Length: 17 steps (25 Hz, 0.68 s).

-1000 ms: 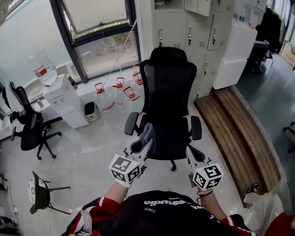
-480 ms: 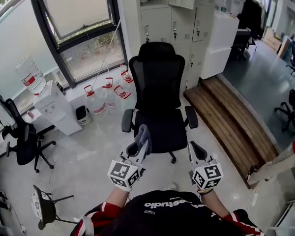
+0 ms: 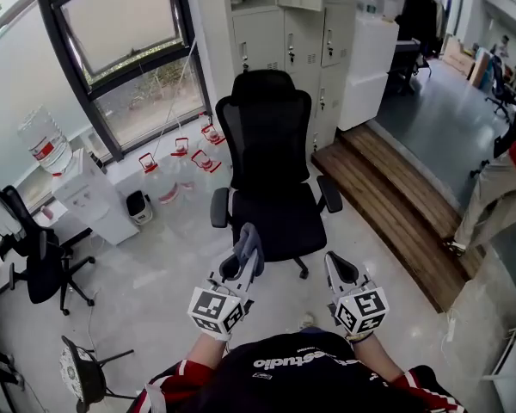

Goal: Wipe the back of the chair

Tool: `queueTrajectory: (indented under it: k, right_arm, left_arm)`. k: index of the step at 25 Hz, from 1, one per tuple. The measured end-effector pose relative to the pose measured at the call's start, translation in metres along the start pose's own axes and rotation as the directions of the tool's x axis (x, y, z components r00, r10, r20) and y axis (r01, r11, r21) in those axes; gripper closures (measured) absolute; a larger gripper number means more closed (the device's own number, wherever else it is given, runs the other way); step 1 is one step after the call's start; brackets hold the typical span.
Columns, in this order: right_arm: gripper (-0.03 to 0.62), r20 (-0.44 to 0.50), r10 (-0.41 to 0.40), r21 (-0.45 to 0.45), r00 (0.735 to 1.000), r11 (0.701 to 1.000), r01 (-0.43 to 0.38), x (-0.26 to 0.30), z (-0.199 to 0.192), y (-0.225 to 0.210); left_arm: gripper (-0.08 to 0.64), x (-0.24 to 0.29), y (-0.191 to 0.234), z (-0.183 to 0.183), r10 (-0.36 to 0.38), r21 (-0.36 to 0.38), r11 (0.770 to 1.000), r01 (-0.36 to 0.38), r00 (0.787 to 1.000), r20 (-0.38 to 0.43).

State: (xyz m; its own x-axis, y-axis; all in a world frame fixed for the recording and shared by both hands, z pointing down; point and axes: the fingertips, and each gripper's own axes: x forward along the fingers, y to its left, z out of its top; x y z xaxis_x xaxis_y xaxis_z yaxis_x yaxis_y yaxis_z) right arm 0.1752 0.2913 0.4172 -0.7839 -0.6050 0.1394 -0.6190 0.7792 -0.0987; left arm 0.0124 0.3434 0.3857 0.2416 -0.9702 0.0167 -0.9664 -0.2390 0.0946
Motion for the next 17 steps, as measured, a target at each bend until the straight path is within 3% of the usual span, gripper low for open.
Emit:
queueTrajectory:
  k: [17]
  right_arm:
    - [0.581, -0.008, 0.018, 0.005, 1.0, 1.0, -0.018, -0.03, -0.003, 0.017]
  left_arm:
    - [0.503, -0.027, -0.033, -0.008, -0.042, -0.028, 0.999, 0.041, 0.999, -0.008]
